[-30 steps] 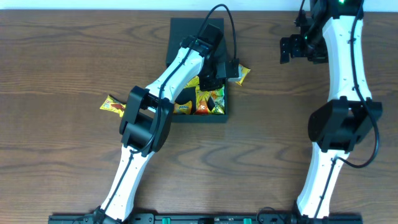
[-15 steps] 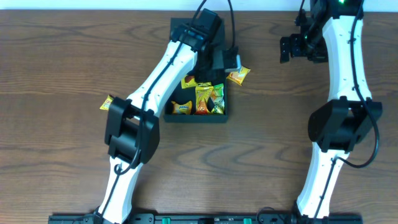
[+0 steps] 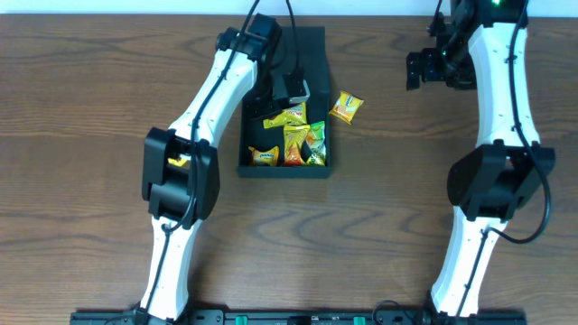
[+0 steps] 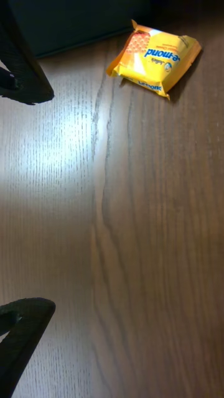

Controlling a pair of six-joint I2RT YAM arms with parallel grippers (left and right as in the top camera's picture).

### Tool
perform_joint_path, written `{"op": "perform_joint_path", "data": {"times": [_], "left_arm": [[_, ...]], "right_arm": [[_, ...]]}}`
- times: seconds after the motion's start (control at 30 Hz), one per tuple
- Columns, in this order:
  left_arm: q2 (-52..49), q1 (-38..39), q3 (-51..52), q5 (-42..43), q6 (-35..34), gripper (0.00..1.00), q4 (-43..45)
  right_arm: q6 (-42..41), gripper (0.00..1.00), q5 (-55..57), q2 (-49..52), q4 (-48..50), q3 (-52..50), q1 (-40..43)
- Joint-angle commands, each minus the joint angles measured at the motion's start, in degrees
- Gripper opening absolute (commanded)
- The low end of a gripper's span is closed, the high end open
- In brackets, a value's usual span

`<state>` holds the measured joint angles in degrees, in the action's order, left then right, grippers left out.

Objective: Pack container

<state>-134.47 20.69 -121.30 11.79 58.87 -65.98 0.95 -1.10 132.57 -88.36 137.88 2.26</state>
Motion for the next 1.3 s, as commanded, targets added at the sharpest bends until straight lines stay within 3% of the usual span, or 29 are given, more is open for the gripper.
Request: {"op": "perform_joint_path", "data": {"times": [0.0, 0.3, 0.7, 1.27], "left_arm": [[-2.5, 0.1, 0.4, 0.0, -0.2, 0.06, -0.2], [-6.0, 0.1, 0.4, 0.1, 1.4, 0.06, 0.7], [-6.1, 3.0, 0.4, 2.9, 1.6, 0.06, 9.4], [-3.0, 4.5, 0.4, -1.9, 0.3, 0.06, 8.7]], "right_arm": [[1.5, 0.99, -1.0, -1.8, -0.1, 1.0, -0.3], [1.5, 0.99, -1.0, -1.8, 0.0, 1.0, -0.5], [1.5, 0.99, -1.0, -1.8, 0.3, 1.0, -0.5], [1.5, 0.99, -1.0, -1.8, 1.0, 1.0, -0.5]]}}
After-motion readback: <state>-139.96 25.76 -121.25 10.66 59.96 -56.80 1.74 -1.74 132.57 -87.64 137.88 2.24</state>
